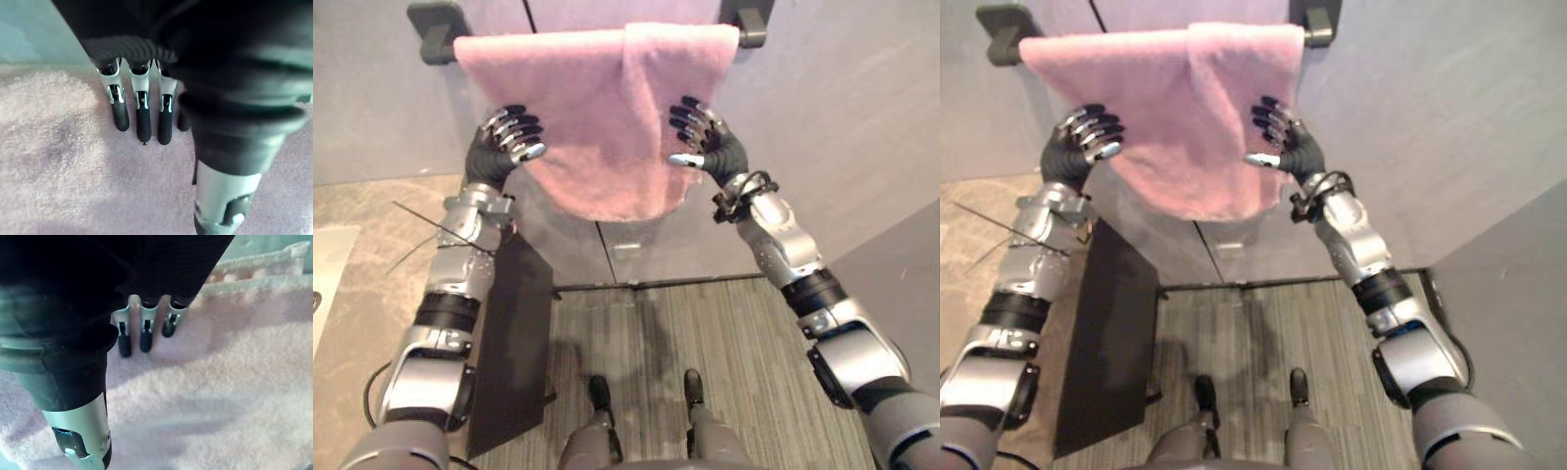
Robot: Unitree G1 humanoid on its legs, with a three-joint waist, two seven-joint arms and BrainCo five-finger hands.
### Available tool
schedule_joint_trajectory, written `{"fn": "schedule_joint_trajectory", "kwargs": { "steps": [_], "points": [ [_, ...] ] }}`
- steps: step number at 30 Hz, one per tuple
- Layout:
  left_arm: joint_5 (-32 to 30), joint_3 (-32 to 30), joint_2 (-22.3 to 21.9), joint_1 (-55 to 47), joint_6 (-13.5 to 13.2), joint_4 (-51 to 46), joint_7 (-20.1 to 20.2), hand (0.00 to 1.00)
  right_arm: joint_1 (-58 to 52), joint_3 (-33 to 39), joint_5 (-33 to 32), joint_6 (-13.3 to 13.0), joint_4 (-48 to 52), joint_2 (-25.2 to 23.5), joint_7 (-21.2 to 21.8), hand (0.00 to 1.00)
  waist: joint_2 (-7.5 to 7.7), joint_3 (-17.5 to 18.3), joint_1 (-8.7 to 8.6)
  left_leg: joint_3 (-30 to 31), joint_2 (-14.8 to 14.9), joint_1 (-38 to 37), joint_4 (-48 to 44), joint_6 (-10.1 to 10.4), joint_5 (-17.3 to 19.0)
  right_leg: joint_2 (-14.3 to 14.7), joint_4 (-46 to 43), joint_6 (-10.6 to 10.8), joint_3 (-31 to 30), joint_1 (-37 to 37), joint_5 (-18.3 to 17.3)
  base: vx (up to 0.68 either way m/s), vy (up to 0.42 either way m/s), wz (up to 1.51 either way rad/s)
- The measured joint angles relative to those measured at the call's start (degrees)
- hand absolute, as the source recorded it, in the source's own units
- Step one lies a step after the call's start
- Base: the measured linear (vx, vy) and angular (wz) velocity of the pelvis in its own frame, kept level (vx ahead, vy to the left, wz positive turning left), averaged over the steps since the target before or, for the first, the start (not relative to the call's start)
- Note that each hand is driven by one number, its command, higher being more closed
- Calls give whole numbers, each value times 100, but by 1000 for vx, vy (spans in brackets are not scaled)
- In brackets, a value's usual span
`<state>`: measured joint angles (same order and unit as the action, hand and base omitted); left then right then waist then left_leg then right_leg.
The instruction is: Organize washtable
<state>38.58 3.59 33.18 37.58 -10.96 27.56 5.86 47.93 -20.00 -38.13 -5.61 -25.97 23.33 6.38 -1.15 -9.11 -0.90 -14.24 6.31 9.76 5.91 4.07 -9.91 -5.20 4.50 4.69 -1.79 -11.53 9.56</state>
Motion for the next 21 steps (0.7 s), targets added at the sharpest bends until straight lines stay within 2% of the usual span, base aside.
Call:
{"fn": "schedule_joint_trajectory", "kwargs": {
  "steps": [12,17,21],
  "points": [
    [-2,-457,2,-652,52,-162,36,0,-726,451,8,157,411,79,8,0,32,15,12,9,9,-203,-1,2,3,3,103,0,21,256,39,1,-3,0],
    [-3,-491,10,-1133,73,-778,293,0,-1271,882,53,164,729,223,11,0,37,19,11,177,14,-273,0,4,5,0,106,3,186,436,6,-11,-20,14],
    [-36,-1011,28,-1758,73,-1100,407,0,-1842,1453,57,168,1106,239,13,0,94,157,34,235,54,-292,0,31,23,-5,106,3,263,508,-13,-6,-27,11]
  ]
}}
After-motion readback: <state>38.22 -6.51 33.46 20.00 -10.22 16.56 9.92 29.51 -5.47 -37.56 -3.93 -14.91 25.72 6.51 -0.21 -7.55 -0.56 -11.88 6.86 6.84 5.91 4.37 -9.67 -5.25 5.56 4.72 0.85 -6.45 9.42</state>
